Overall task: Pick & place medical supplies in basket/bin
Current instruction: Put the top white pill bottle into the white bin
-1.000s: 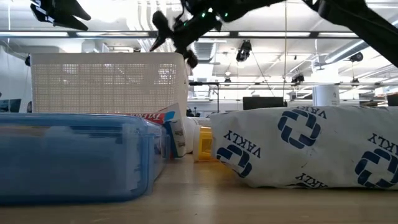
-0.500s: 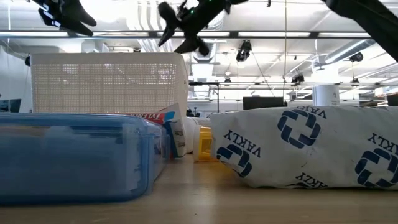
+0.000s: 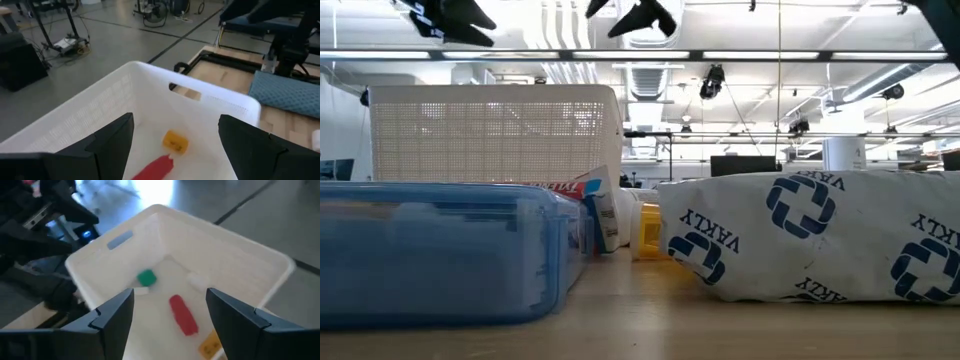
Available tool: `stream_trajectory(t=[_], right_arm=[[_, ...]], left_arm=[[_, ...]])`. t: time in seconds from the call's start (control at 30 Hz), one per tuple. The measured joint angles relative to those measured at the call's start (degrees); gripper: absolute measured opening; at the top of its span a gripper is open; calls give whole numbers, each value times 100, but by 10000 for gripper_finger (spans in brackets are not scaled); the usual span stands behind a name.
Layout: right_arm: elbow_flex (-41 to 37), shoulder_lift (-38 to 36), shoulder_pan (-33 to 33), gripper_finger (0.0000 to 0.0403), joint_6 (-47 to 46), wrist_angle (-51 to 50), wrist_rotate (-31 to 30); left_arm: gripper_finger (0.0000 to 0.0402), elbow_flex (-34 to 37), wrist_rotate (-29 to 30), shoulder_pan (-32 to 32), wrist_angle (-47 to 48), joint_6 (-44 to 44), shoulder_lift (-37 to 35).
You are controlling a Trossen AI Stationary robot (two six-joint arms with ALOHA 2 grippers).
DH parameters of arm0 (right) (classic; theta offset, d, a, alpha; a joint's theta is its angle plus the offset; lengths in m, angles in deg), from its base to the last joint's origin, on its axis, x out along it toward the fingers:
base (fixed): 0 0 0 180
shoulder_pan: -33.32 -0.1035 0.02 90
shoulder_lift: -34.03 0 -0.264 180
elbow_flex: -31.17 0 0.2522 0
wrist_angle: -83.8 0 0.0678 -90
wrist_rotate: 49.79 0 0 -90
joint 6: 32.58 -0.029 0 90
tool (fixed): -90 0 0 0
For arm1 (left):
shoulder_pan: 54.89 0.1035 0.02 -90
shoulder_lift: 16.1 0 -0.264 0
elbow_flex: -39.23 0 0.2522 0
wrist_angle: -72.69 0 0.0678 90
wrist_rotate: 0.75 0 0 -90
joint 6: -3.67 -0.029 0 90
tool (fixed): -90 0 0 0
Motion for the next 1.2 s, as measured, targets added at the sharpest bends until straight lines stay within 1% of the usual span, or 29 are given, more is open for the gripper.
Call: stream_trajectory(t=[0.07, 0.23, 0.4, 0.57, 0.63, 0.77, 0.87, 1.03, 1.2], right_arm=[[-2, -84, -140, 240, -147, -170, -260], [-2, -164, -542, 238, -403, -518, -298], [-4, -166, -945, 242, -1369, -1515, -317], [-13, -166, -1436, 239, -2359, -2728, -611], [-17, -166, -1645, 238, -2726, -3204, -804], [-49, -166, -2044, 238, -3478, -3859, -1276], [-79, -166, -2283, 237, -3595, -3908, -1488], [-79, -166, -2521, 235, -3478, -3903, -1567], [-139, -166, -2708, 233, -3886, -3918, -1304]], left_arm=[[270, 0, -2, -1, -69, 0, 77], [270, 0, -16, 0, -64, -44, 149], [270, 0, -251, -6, 154, -267, 52], [270, -9, -313, -8, 406, -183, -236], [270, -11, -477, -9, 501, 8, -392], [270, -11, -1241, -12, 537, 701, -703], [265, -11, -1362, -10, 584, 1212, -944], [255, -25, -1486, -10, 719, 2200, -1345], [253, -22, -1731, -12, 902, 2920, -1612]])
